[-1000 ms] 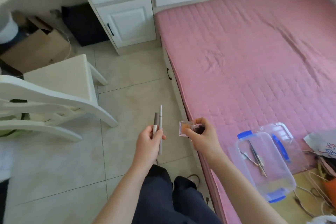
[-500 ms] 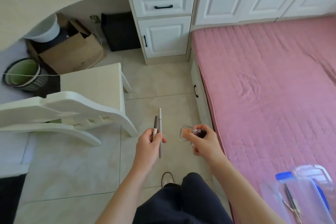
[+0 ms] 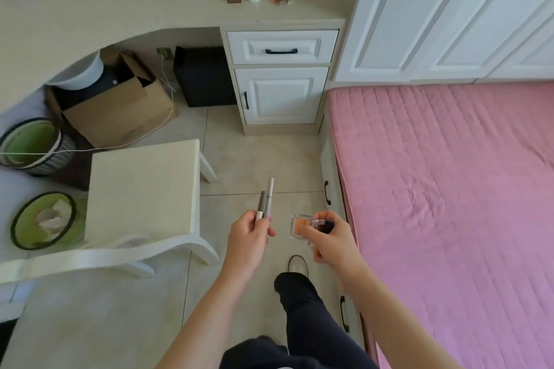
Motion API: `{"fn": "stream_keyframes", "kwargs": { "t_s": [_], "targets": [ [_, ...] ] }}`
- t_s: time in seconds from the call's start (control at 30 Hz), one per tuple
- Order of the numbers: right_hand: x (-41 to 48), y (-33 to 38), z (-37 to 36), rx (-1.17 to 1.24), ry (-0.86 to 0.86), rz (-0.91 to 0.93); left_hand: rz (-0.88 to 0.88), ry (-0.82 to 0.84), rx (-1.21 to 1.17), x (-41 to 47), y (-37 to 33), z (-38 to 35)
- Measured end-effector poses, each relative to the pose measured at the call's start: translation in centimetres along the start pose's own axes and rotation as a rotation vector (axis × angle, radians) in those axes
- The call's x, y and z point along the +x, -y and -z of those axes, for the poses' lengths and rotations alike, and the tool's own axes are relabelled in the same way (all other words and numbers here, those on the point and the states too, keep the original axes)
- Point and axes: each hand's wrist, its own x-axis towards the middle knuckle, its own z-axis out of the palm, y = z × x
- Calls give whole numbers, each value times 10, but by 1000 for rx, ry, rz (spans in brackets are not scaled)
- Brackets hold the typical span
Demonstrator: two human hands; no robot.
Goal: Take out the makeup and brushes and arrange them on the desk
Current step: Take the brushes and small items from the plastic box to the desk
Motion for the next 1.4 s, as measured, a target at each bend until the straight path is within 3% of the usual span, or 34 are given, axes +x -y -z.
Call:
{"fn": "stream_keyframes", "kwargs": {
  "t_s": [0.43,1.0,1.4],
  "targets": [
    [142,133,19,-17,122,49,-9,-47,-86,131,-118,-41],
    [327,299,-28,137,-49,109,-82,35,-43,355,-256,-8],
    [439,375,-32,181,-109,84,-56,112,-118,477,-327,-25]
  ]
}}
